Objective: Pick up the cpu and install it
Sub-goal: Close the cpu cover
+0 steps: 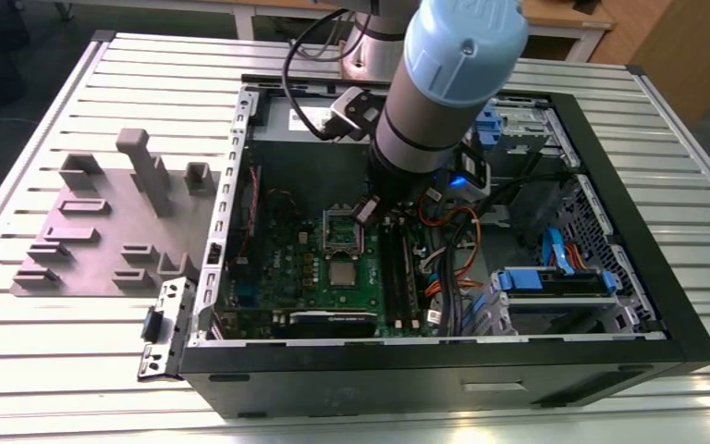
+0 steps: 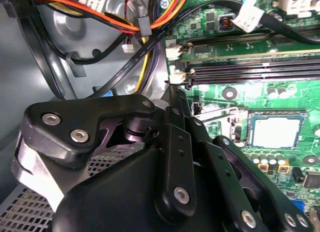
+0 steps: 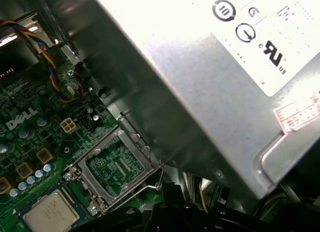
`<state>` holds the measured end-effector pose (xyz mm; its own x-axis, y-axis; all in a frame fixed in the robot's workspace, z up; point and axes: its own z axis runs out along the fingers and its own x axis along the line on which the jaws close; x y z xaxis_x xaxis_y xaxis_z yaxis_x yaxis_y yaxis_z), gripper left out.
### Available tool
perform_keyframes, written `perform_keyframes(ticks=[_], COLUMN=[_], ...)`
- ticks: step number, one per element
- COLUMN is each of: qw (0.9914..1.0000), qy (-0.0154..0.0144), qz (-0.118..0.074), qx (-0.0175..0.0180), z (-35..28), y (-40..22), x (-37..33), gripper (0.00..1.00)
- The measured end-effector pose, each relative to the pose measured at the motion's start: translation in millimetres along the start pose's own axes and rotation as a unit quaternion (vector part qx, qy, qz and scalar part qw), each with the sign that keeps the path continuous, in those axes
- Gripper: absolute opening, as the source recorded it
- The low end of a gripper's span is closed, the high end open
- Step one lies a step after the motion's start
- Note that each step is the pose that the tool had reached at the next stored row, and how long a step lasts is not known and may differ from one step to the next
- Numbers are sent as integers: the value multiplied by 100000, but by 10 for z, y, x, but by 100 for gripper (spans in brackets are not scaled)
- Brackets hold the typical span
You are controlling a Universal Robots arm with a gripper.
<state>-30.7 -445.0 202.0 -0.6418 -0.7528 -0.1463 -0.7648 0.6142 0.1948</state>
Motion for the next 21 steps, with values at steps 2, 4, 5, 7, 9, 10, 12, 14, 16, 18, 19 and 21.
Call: perform_keyframes(ticks=[2, 4, 5, 7, 9, 10, 12, 14, 16, 18, 19, 21], qw=[100000, 100000, 100000, 100000, 100000, 100000, 100000, 100000, 100000, 100000, 100000, 100000], qy=[-10, 1, -1, 0, 5, 4, -21, -33, -32, -20, -25, -33], qz=[-3, 6, 2, -7, 4, 8, -1, -3, 1, -7, -2, -3], qx=[-4, 2, 2, -2, 1, 0, -16, -27, -26, -28, -27, -32], z=[11, 21, 27, 35, 38, 38, 40, 40, 37, 28, 23, 16], y=[2, 8, 10, 10, 14, 17, 25, 30, 34, 37, 39, 41], x=[-1, 6, 10, 13, 16, 19, 25, 30, 33, 32, 32, 31], gripper=[11, 11, 11, 11, 11, 11, 11, 11, 11, 11, 11, 11])
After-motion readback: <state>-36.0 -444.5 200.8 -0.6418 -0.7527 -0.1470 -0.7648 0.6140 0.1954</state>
